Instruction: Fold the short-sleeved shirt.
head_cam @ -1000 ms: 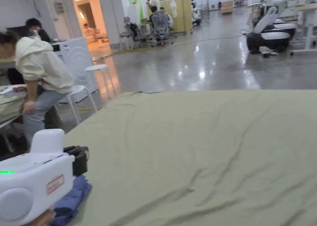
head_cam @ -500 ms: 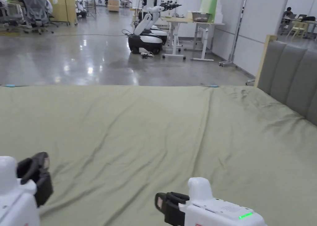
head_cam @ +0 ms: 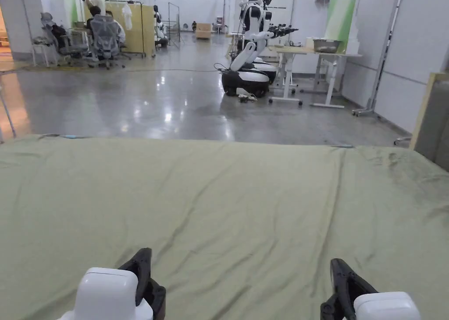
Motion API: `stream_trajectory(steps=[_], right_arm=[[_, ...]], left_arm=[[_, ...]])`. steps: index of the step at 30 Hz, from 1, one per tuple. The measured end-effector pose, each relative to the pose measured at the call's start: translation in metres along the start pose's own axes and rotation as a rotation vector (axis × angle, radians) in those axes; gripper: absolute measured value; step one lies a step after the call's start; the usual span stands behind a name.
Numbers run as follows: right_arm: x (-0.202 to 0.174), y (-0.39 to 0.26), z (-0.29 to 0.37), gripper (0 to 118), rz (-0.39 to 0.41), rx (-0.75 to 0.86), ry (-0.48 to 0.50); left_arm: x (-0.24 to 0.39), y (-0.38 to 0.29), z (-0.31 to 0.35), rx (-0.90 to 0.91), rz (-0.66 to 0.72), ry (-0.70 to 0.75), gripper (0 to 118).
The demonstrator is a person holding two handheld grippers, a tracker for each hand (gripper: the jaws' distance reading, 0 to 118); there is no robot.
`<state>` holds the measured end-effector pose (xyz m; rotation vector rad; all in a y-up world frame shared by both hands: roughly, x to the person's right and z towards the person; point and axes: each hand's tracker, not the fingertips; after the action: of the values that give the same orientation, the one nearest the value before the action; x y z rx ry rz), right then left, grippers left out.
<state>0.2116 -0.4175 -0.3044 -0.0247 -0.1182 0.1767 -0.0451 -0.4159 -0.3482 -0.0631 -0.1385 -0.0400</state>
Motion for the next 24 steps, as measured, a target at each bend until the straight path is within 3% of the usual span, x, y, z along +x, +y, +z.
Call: stream_trajectory(steps=[7,12,17,18,19,21,24], right_arm=[[0.009,0.014,0.013,2,-0.029,0.011,-0.042],[0.007,0.019,0.012,2,-0.017,-0.005,-0.066],[0.008,0.023,0.014,6,-0.017,0.004,-0.088],[0.008,0.024,0.015,22,-0.006,0.006,-0.090],[0.008,0.024,0.015,43,-0.003,0.009,-0.087],[0.008,0.025,0.013,115,-0.009,-0.005,-0.082],[0.007,0.025,0.019,118,-0.025,0.019,-0.100]], left_arm=[[-0.004,0.017,0.022,0.063,-0.025,0.082,0],[-0.008,0.027,0.027,0.069,0.060,0.029,0],[-0.003,0.031,0.028,0.075,0.018,0.057,0],[-0.003,0.031,0.030,0.082,0.021,0.053,10],[-0.003,0.032,0.030,0.084,0.029,0.046,32],[-0.002,0.034,0.027,0.051,0.032,0.043,118],[0.002,0.039,0.032,0.064,0.013,0.060,118]])
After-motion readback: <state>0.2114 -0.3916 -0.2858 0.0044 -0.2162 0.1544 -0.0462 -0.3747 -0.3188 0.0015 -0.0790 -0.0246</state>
